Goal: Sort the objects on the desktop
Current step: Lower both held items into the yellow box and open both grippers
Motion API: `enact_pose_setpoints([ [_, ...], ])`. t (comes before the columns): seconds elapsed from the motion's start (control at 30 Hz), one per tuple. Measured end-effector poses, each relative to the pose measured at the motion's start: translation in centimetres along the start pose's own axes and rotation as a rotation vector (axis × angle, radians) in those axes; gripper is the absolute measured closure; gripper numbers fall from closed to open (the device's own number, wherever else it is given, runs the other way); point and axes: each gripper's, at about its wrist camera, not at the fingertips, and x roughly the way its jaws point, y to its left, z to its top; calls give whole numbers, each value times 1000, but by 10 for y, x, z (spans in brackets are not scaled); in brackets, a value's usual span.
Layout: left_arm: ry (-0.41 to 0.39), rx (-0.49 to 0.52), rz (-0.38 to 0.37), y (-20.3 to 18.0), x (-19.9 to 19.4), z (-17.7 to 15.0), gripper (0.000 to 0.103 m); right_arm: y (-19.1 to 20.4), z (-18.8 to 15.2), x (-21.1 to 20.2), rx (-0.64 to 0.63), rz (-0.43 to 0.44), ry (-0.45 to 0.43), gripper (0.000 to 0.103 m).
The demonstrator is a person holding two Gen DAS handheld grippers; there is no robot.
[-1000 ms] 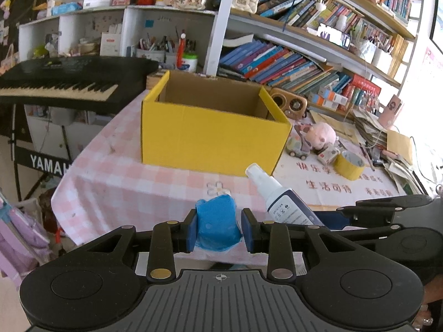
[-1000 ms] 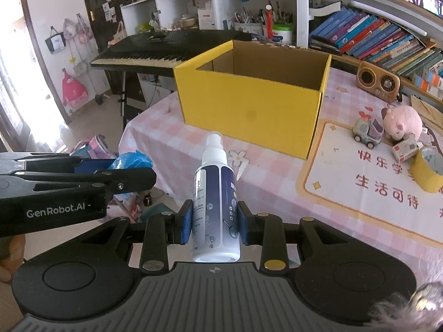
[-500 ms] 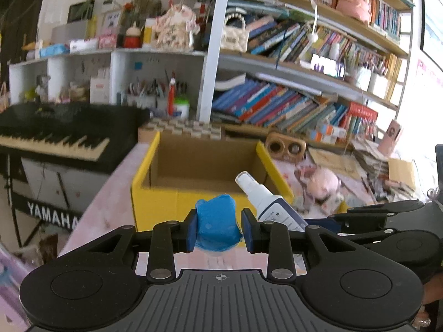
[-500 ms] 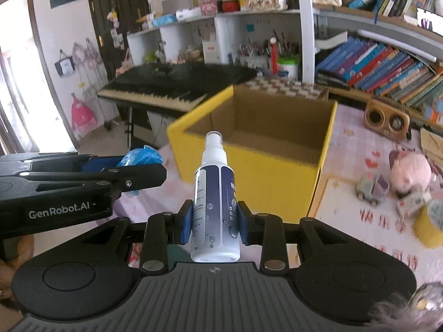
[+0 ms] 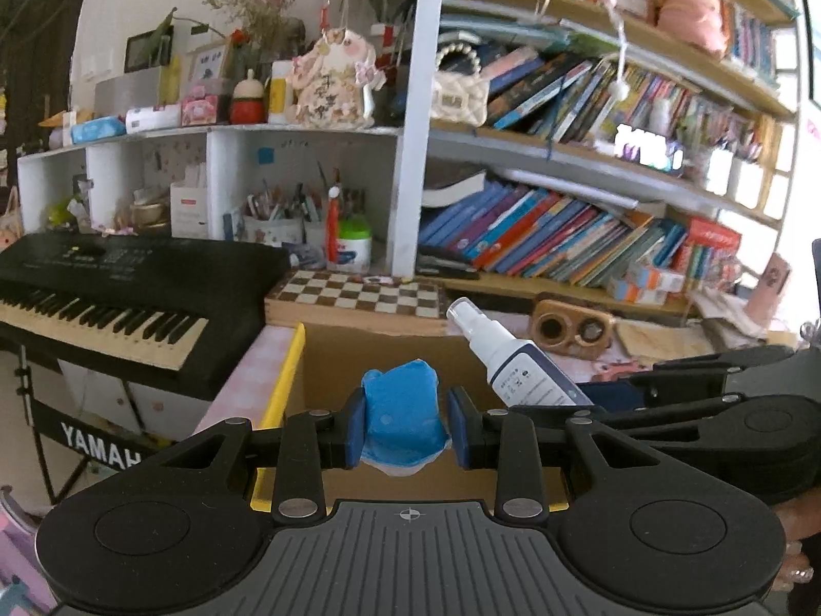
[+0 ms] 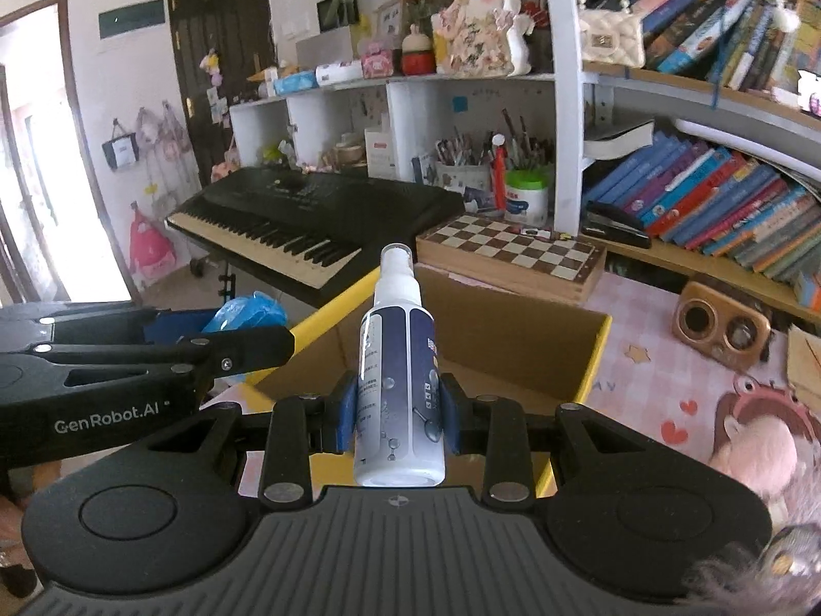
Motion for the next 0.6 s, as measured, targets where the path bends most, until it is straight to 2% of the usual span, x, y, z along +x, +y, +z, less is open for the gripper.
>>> enact_pose_setpoints([
  [0.23,115,11,66,5,52,-9,72,-26,7,61,-5,33,121,73],
  [0.37,166,11,79,9,77,-8,72,-32,4,92,-64,42,192,73],
  [0.6,251,80,90,5,122,0,72,-51,10,142,-156,63,342,73],
])
